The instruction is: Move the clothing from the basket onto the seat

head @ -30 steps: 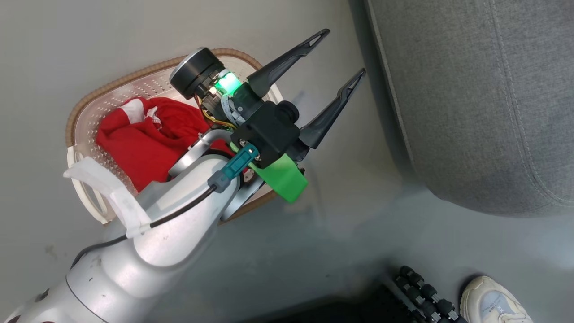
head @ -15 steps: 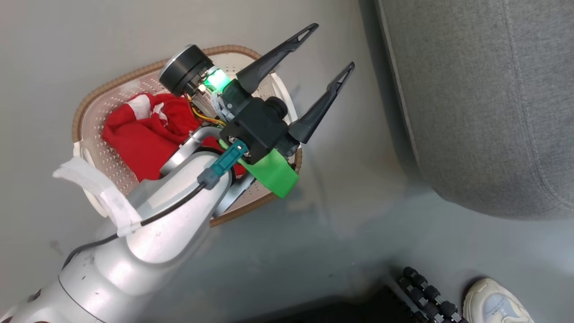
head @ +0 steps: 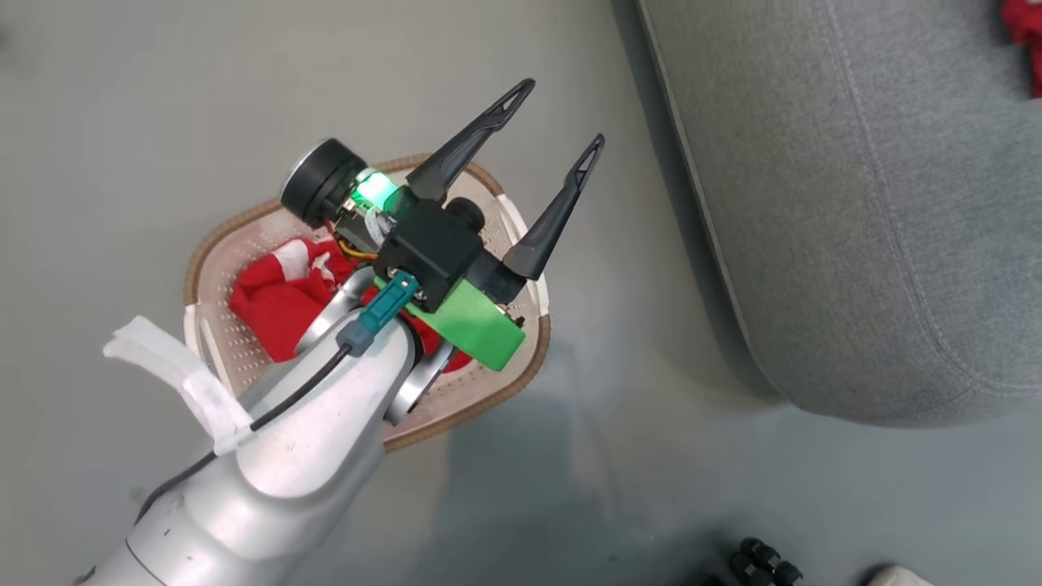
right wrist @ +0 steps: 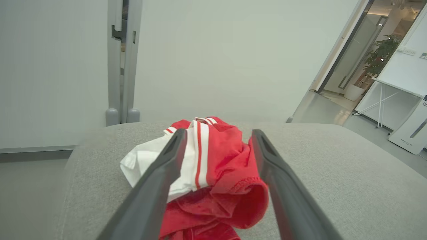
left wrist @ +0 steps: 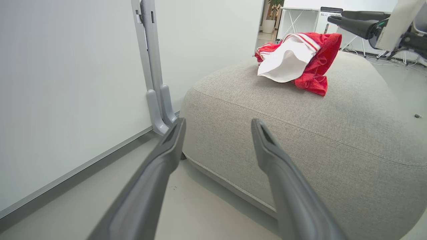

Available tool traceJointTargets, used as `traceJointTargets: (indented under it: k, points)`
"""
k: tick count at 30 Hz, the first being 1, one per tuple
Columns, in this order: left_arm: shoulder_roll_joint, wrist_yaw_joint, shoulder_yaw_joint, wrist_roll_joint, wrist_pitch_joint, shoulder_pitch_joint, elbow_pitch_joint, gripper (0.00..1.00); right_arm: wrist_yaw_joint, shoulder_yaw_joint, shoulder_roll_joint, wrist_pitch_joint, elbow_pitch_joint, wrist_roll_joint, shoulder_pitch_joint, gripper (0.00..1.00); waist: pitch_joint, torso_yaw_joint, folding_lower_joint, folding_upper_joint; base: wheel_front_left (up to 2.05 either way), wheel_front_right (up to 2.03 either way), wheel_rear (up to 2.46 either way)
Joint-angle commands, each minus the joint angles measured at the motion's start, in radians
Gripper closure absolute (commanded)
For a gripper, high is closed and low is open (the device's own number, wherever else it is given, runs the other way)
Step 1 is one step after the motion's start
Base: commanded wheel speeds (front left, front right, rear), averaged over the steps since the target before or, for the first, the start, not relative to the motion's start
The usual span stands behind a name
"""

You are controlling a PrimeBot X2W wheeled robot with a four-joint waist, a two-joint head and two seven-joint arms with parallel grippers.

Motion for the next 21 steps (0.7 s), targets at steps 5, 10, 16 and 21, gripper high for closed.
traceJointTargets:
  k: [5, 10, 16, 21]
  points:
    - [-0.004, 0.024, 0.053, -0.033, -0.009, 0.073, 0.012, 0.00, -0.001, 0.045, 0.043, -0.002, -0.141, 0.008, 0.138, 0.00, -0.147, 0.048, 0.0000, 0.0000, 0.00, 0.00, 0.00]
    - [0.004, 0.040, 0.130, -0.044, -0.008, 0.154, -0.007, 0.00, -0.001, 0.115, 0.079, -0.002, -0.239, 0.009, 0.223, 0.00, -0.216, 0.086, 0.0000, 0.0000, 0.00, 0.00, 0.00]
    - [0.001, 0.047, 0.234, -0.048, -0.007, 0.252, -0.010, 0.00, -0.001, 0.196, 0.131, -0.002, -0.286, 0.004, 0.290, 0.00, -0.285, 0.147, 0.0000, 0.0000, 0.00, 0.00, 0.00]
    - [-0.011, 0.045, 0.332, -0.034, -0.007, 0.322, -0.014, 0.00, -0.001, 0.258, 0.169, -0.002, -0.300, 0.001, 0.334, 0.00, -0.327, 0.200, 0.0000, 0.0000, 0.00, 0.00, 0.00]
